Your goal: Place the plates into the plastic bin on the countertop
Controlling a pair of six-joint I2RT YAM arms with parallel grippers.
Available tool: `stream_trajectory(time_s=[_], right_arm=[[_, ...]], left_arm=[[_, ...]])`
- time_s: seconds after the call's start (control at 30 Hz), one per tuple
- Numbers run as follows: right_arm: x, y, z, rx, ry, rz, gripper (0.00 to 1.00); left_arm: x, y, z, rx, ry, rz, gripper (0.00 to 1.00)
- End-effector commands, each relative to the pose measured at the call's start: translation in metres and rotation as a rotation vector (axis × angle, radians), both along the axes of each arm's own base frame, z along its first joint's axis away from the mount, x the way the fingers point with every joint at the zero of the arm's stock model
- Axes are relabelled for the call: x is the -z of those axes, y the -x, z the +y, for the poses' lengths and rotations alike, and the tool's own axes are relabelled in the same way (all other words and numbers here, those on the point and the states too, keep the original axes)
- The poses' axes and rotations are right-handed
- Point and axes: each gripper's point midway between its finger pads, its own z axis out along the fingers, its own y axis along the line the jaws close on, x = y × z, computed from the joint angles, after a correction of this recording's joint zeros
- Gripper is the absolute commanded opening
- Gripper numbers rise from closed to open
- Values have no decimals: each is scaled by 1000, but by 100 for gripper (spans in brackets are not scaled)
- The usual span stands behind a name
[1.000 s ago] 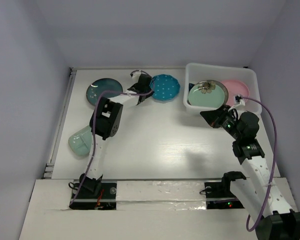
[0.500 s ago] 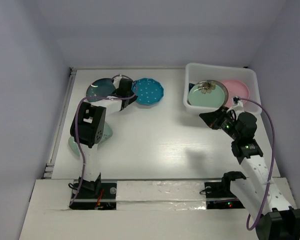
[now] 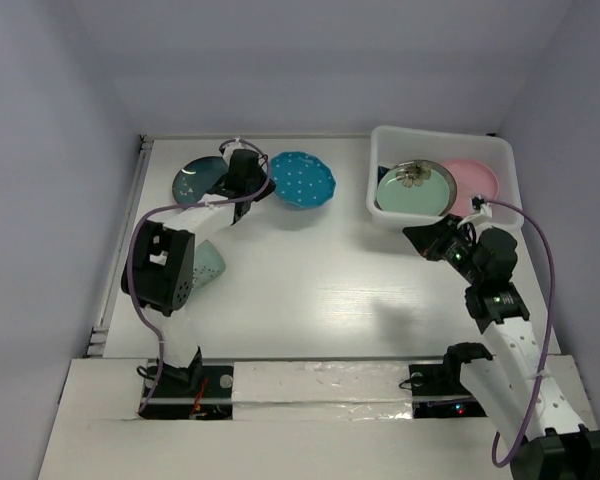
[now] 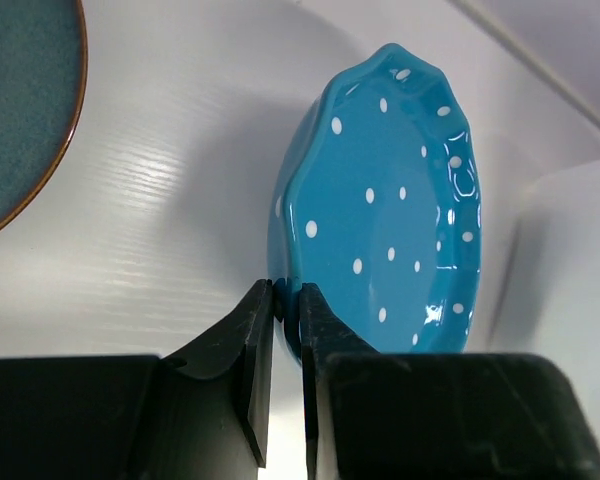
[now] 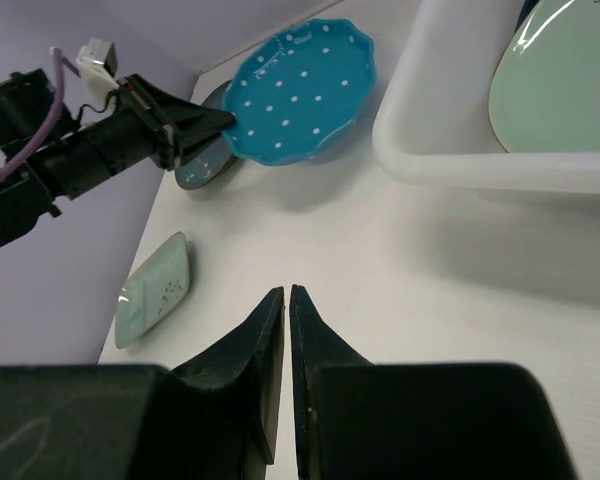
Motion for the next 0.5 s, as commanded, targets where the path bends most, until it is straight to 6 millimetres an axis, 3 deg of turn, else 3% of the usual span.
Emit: stream_trajectory(time_s=[0.0,0.2,0.3,0.47], right_arm=[[-28,0,-2,14,17,-80,12],[-41,0,-5,32,26,-93,12],[-55,2,-12,73,28,-121,13],[-79,4,-25,151,32,-163,13]], left_arm=[[-136,-9,-11,31,181,-334,0],[-183,5,-10,48,219,-419,0],[-209,15,-18,105,275,-466,0],[-248,32,-57,225,322,-520,0]])
